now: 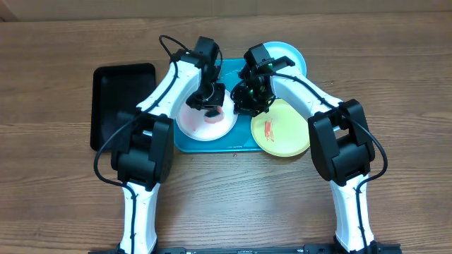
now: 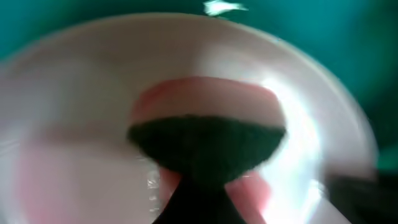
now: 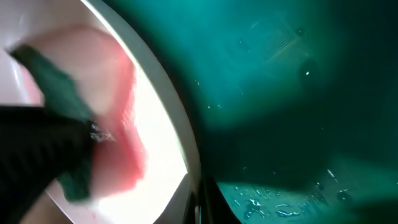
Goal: Clean dirty plates on tray and stack at the side
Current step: 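Scrub the white plate with the sponge while right gripper holds it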
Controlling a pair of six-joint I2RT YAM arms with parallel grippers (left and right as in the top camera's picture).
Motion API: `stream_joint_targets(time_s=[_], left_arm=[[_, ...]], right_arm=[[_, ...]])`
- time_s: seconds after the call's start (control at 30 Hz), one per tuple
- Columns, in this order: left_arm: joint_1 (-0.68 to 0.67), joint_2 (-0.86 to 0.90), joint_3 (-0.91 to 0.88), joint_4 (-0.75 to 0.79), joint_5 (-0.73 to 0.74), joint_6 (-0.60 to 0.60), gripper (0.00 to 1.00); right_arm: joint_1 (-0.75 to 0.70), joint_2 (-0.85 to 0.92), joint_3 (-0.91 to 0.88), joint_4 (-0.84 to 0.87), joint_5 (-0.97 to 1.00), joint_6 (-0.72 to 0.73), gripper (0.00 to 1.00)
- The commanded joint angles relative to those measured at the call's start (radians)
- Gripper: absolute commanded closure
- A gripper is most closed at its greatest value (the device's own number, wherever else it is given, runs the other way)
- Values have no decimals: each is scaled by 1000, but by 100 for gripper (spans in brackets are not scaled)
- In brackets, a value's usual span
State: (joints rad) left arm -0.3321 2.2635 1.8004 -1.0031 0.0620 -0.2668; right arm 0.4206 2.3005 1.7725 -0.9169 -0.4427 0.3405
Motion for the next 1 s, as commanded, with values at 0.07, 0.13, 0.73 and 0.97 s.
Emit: stream_joint_targets(time_s=[0.07,0.13,0.73,0.97], left_arm=[[13,27,3,-108,-509,-322,96],[12,27,3,-147,-477,-328,96],[-9,27,3,-105,203,164,96],[-8,27,3,16,-385,-288,96]], right_arm=[[5,2,1,10,-47,-3,96],[5,2,1,15,-45,-3,96],[4,2,1,27,-45,-3,96],[4,2,1,25,-45,-3,96]])
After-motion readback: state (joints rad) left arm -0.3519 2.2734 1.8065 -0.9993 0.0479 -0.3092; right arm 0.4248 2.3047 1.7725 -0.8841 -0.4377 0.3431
